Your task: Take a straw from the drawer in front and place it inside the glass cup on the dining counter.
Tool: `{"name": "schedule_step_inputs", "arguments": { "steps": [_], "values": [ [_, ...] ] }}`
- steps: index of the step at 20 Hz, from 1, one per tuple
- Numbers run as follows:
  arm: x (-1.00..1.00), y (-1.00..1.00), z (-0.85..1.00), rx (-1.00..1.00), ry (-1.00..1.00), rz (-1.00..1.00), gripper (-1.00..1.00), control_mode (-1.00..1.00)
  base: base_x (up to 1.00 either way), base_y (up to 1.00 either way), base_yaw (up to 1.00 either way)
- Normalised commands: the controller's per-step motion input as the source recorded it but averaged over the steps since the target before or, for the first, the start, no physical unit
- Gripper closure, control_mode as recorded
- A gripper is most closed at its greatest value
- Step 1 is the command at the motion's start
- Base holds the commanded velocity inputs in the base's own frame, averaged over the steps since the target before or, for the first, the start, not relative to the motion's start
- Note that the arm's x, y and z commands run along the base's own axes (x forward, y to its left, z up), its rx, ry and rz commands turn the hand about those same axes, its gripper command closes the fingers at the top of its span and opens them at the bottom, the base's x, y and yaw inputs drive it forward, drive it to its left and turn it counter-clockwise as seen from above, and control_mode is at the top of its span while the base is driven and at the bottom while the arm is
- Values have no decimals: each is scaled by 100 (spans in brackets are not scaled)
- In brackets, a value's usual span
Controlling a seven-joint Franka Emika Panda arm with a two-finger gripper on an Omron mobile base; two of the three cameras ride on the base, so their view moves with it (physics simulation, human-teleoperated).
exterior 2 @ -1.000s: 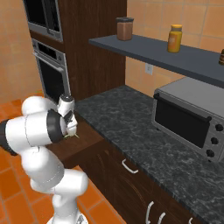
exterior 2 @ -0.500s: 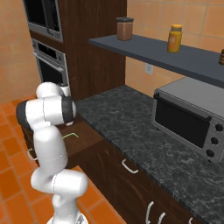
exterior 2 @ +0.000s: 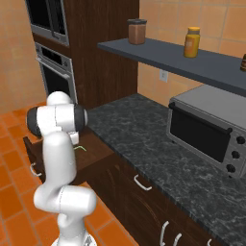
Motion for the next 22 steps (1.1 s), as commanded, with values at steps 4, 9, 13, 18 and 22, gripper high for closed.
{"name": "schedule_step_inputs", "arguments": {
  "steps": [4, 9, 13, 18, 22],
  "values": [
    [20, 0, -44, 0, 2, -4, -100, -100, 0, 0, 0],
    [28, 1, -17, 0, 1, -6, -100, -100, 0, 0, 0],
    [31, 5, -18, 0, 7, -7, -100, -100, 0, 0, 0],
    [27, 13, -25, -3, 3, -6, -100, -100, 0, 0, 0],
    [27, 23, -43, -6, 0, -3, -100, -100, 0, 0, 0]
  ]
}}
